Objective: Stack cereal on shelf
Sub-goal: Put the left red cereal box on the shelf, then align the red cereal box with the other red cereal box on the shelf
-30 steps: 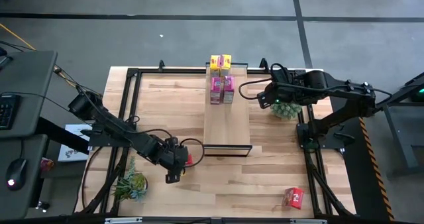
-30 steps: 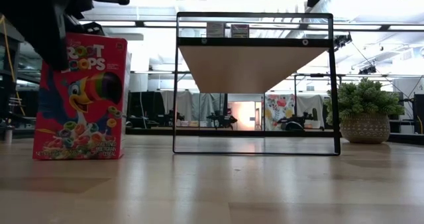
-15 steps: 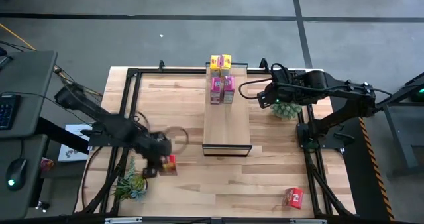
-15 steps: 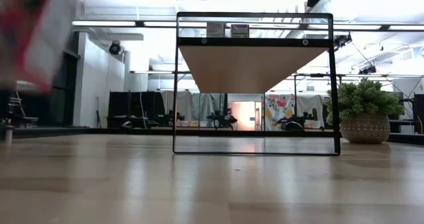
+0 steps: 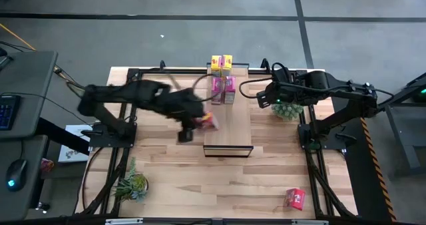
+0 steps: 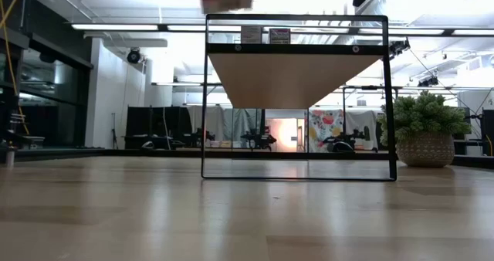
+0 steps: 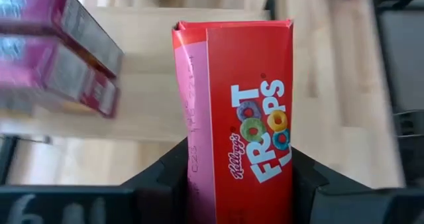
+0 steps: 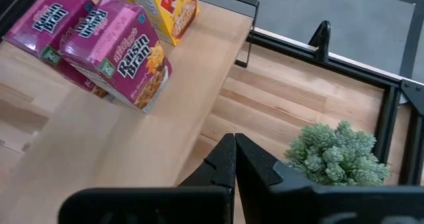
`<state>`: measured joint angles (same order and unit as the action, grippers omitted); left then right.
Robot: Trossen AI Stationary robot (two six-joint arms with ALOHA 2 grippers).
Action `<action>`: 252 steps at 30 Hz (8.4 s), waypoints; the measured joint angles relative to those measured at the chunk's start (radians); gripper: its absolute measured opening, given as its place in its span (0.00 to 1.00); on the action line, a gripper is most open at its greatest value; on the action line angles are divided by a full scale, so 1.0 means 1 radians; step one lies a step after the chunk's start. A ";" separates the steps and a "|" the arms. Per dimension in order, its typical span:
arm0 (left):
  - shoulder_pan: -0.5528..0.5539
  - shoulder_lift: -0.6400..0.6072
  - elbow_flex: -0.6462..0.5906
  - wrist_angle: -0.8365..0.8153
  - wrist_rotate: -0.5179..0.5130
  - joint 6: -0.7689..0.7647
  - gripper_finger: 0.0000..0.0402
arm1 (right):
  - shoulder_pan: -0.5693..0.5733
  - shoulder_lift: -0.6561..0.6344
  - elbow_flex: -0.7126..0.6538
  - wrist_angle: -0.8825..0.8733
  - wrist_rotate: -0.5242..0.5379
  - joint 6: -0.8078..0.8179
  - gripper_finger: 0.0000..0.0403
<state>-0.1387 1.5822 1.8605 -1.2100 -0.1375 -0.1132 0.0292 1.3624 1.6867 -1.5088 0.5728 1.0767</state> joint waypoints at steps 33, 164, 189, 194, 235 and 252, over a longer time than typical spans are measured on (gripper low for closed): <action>0.140 0.274 0.130 0.053 -0.029 0.249 0.64 | 0.000 0.000 0.000 0.010 0.023 0.045 0.00; 0.246 -0.297 -1.002 1.274 0.124 -0.199 0.00 | 0.024 0.338 0.000 0.554 -0.375 -0.584 0.00; 0.389 -0.628 -1.094 1.091 0.121 -0.085 0.00 | 0.094 0.229 0.000 0.159 -0.363 -0.472 0.00; 0.402 -0.724 -1.217 1.194 0.123 -0.183 0.00 | 0.198 0.204 0.000 0.036 -0.329 -0.346 0.00; 0.402 -0.751 -1.267 1.218 0.145 -0.255 0.00 | 0.877 -0.222 -0.570 0.199 -0.706 1.309 0.60; 0.402 -0.752 -1.267 1.217 0.153 -0.277 0.00 | 0.935 0.067 -0.512 0.463 -0.802 1.361 0.76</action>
<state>0.2630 0.8307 0.5934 0.0067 0.0158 -0.3901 0.9646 1.4290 1.1743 -1.0459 -0.2288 2.4374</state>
